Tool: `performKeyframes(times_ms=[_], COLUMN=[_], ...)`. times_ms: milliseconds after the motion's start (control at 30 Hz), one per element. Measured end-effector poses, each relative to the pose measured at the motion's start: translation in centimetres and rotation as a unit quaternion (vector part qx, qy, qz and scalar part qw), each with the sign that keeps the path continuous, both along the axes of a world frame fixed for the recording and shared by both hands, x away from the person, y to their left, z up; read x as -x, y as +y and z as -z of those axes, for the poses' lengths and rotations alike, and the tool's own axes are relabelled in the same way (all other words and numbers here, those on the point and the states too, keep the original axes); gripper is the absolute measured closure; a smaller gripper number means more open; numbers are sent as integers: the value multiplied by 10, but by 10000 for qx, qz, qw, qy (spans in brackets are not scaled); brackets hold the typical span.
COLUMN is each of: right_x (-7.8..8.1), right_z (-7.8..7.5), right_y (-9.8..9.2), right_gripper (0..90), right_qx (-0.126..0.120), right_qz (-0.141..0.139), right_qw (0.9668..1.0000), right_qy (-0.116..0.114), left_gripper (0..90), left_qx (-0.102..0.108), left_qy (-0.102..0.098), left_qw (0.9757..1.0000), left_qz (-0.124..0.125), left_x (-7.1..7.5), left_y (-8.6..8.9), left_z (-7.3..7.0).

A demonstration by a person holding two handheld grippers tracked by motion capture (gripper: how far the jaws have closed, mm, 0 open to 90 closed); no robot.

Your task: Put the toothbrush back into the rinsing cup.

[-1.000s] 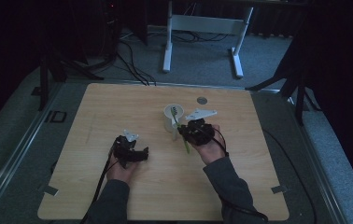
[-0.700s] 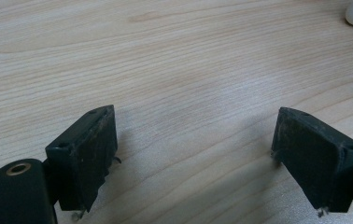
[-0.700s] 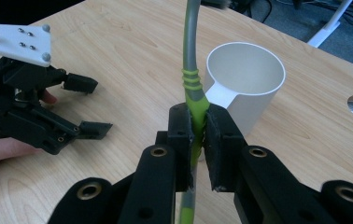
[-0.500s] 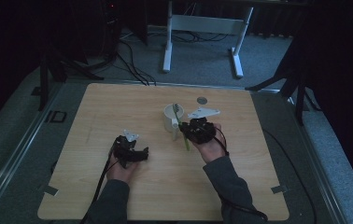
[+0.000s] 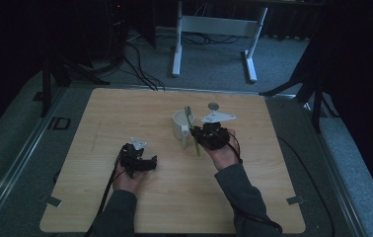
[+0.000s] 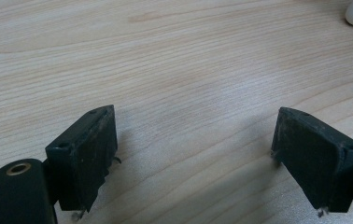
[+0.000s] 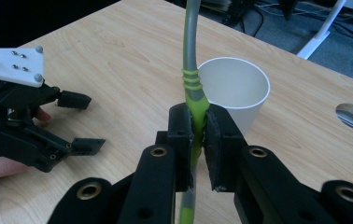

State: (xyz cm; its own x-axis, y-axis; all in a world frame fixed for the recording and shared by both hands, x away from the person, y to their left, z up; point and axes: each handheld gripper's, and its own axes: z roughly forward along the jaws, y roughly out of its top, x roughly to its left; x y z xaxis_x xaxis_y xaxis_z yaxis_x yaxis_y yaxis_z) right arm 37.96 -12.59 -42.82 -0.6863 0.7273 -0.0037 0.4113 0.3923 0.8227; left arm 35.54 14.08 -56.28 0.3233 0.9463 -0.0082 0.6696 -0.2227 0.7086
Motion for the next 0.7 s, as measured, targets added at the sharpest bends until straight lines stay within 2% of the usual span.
performKeyframes(times_ms=[400, 700], right_x=[0, -2], right_z=[0, 0], right_y=[-4, -6], right_gripper=[811, 810], right_qx=[-138, -235], right_qz=[92, 141], right_qw=[9998, 9995], right_qy=[-149, -158], left_gripper=[146, 146], left_qx=[2, -6], left_qy=[-1, 2], left_qw=[10000, 10000], left_qz=[-1, 2], left_x=[0, 0], left_y=[0, 0], left_z=[0, 0])
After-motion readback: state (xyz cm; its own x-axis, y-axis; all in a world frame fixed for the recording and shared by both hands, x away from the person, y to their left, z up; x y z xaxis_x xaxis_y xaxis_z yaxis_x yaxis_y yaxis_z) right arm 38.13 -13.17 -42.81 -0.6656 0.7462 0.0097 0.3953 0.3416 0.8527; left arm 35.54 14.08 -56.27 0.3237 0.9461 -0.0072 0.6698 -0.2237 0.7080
